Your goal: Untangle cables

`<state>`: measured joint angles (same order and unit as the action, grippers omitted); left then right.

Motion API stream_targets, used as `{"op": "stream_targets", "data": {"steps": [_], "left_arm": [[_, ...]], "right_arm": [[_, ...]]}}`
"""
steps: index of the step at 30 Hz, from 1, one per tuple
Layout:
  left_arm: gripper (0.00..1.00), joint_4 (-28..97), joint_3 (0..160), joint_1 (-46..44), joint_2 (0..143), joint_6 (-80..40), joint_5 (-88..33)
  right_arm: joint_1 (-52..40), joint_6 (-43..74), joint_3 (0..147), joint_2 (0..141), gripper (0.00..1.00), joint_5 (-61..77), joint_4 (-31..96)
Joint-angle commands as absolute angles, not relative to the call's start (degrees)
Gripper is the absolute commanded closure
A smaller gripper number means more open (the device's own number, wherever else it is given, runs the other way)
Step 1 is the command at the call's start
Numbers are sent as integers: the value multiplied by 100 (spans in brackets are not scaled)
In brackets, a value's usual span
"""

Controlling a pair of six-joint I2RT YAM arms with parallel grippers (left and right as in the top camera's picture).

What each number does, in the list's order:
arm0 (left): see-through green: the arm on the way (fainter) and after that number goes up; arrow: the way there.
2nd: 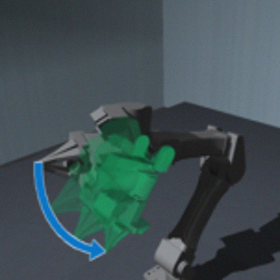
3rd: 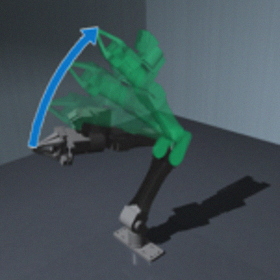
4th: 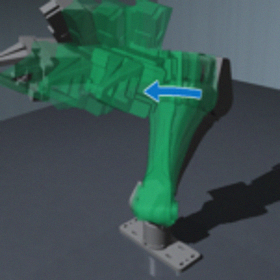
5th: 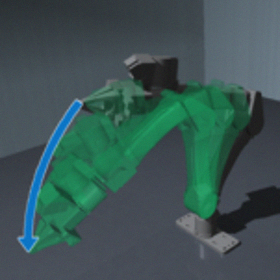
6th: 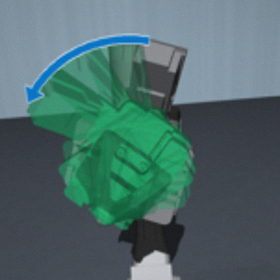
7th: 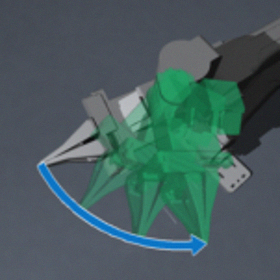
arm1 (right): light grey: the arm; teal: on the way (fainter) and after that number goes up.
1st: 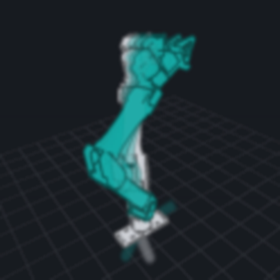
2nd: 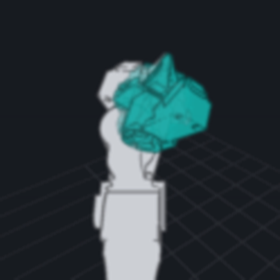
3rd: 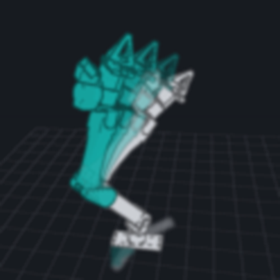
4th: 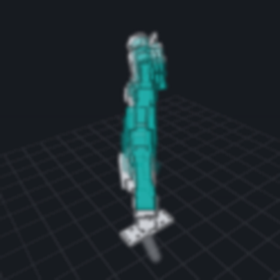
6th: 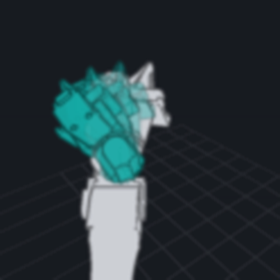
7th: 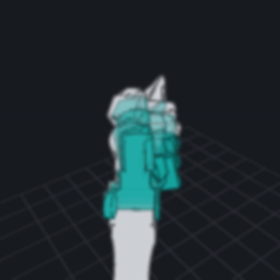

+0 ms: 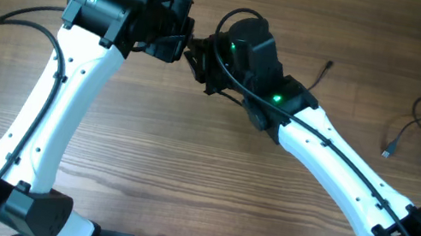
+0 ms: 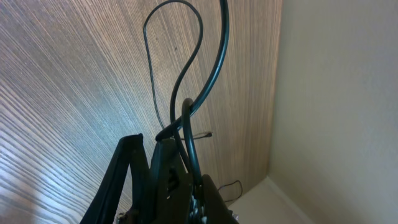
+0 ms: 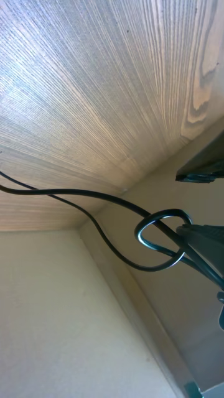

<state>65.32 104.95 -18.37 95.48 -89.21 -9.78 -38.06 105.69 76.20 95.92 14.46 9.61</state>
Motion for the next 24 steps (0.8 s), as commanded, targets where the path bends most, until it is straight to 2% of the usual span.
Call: {"op": "stream_targets", "data": {"steps": [1, 2, 4, 19, 24], "left_arm": [[96, 6536, 10499, -1848, 9570, -8868, -1070], [96, 6549, 10499, -1848, 9568, -8868, -1072], [96, 6582, 10499, -1848, 9568, -8868, -1072], [96, 6639, 10499, -1848, 9419, -8868, -1111], [96, 6639, 10501, -1848, 9384, -8871, -1109]], "right_arm": [[-3841, 10433, 7642, 9732, 74, 1297, 932], [-3839, 10433, 7642, 9732, 69, 1232, 897], [-3839, 10436, 7642, 9732, 68, 1138, 823], [-3839, 10342, 7642, 9773, 67, 333, 790], [-3863, 10217, 7642, 9889, 68, 454, 676]]}}
